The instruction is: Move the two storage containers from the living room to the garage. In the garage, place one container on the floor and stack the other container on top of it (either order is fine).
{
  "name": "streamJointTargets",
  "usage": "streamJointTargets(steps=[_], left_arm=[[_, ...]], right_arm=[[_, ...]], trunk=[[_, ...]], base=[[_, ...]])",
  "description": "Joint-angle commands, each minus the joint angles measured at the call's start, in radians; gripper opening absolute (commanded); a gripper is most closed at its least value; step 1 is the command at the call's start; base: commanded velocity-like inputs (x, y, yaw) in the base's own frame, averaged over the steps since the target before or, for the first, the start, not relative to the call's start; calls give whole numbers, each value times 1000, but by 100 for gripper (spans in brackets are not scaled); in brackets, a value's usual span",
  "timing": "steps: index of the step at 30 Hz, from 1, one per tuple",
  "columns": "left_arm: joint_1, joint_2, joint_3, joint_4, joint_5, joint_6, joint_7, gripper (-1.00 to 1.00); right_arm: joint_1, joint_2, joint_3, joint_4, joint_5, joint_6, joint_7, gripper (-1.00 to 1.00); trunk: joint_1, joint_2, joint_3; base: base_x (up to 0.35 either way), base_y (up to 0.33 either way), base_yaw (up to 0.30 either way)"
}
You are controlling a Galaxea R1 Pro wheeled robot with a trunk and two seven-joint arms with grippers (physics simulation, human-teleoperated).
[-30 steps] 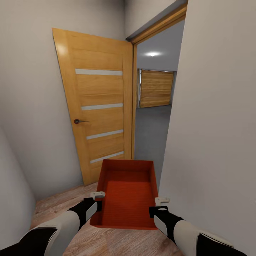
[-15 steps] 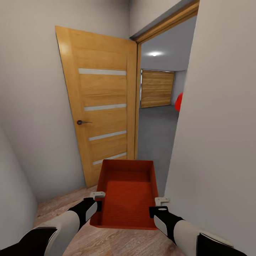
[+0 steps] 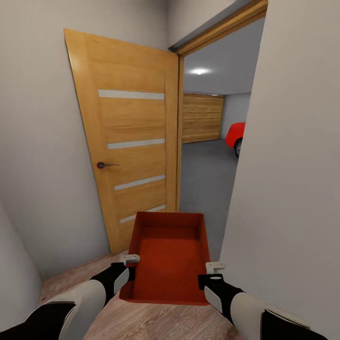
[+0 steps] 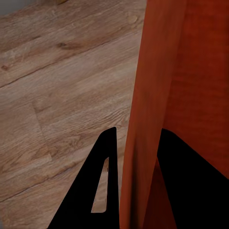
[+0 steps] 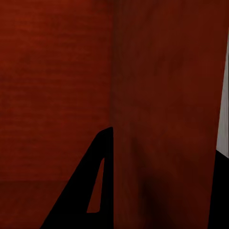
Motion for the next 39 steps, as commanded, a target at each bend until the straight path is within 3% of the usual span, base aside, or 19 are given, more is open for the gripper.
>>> streamJointTargets(steps=[1, 11, 25, 39], left_arm=[[0, 0, 5, 2, 7, 7, 7, -100], [0, 0, 5, 2, 7, 7, 7, -100], [0, 0, 4, 2, 7, 7, 7, -100], [0, 0, 5, 2, 7, 7, 7, -100]], right_arm=[[-2, -1, -2, 20, 22, -6, -12, -100], [-2, -1, -2, 20, 22, -5, -11, -100], [-2, -1, -2, 20, 22, -5, -11, -100], [-2, -1, -3, 20, 22, -5, -11, -100]], trunk=[[0, -1, -1], [0, -1, -1], [0, -1, -1], [0, -1, -1]], base=[[5, 4, -252], [24, 32, -140], [178, 212, -8], [166, 155, -160]])
